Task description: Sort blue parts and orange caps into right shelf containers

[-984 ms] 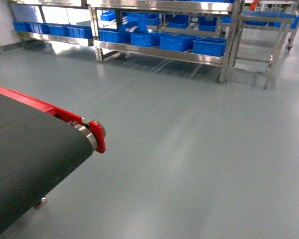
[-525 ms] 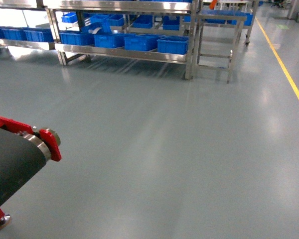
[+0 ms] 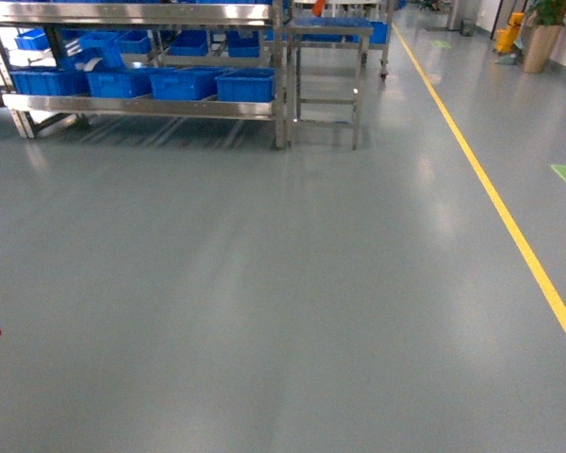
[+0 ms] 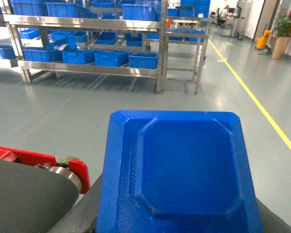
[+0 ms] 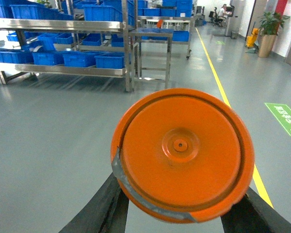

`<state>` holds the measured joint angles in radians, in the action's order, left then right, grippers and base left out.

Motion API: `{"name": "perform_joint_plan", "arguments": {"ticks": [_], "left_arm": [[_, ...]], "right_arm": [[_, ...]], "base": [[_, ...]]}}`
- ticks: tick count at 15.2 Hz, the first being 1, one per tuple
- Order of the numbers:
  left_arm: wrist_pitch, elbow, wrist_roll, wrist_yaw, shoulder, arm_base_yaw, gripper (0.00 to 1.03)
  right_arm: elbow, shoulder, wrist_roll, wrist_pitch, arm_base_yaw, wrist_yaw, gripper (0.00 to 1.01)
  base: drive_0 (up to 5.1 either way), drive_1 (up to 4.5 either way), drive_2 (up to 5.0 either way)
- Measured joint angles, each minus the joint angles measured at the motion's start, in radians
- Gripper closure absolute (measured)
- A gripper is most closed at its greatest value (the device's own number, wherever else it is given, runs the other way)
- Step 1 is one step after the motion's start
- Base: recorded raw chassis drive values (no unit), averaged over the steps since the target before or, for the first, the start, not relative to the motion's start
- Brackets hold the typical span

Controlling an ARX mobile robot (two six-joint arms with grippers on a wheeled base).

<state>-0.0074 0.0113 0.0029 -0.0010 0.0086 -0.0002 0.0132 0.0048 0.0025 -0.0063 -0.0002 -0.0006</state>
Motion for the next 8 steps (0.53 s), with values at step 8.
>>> {"name": "perform_joint_plan", "arguments": {"ticks": [8], "left_arm": [[0.000, 0.000, 0.000, 0.001, 0.000, -0.001, 0.61]], "right_arm": [[0.000, 0.000, 0.000, -0.002, 0.000, 0.000, 0.57]], "base": [[-0.6, 2.14, -3.3]]}}
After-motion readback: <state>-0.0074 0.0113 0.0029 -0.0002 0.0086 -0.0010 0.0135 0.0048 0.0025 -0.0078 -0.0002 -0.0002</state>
